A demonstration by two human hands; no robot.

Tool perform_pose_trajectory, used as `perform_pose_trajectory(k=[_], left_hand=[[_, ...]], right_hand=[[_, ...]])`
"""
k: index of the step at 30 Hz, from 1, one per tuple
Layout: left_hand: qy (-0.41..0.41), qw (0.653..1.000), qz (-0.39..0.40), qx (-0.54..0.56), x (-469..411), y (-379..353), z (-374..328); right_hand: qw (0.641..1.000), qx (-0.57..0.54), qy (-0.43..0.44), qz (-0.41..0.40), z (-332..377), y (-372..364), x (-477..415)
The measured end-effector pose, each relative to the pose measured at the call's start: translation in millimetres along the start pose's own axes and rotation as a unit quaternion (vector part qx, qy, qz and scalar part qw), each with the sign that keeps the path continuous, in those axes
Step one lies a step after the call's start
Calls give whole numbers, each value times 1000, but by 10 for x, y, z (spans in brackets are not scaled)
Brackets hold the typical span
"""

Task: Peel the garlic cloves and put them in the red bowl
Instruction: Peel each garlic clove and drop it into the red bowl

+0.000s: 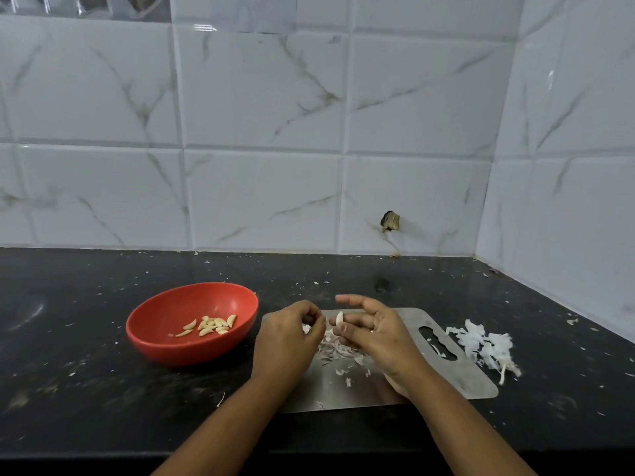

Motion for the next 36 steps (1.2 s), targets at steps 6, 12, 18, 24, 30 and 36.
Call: perform_pose_trajectory(k=[6,12,18,24,30,36], left_hand=[[-73,997,7,-1,7,-39,39],[-57,995,78,30,11,-50,7],[-49,991,109,58,14,-9,-64],[-22,980,170,101,39,-40,-76],[-88,989,114,32,31,-6,-55],[-93,984,142,53,36,6,-115]], right_hand=[[999,37,-5,-20,-31,5,-14],[996,66,52,-17,-8,14,2],[989,101,102,-45,25,18,11],[994,26,87,-64,32,25,7],[996,35,72,-39,22,9,15],[995,48,73,-41,32,14,9]])
Point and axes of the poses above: each hand's wrist, its own x-axis away from the middle knuckle, its own y-axis out of the back of the hand, z = x × y, the point moved 1 cm from there along -x, towards the middle knuckle, and after that the axes turned 12 degrees about -z, right-handed, at the moved point
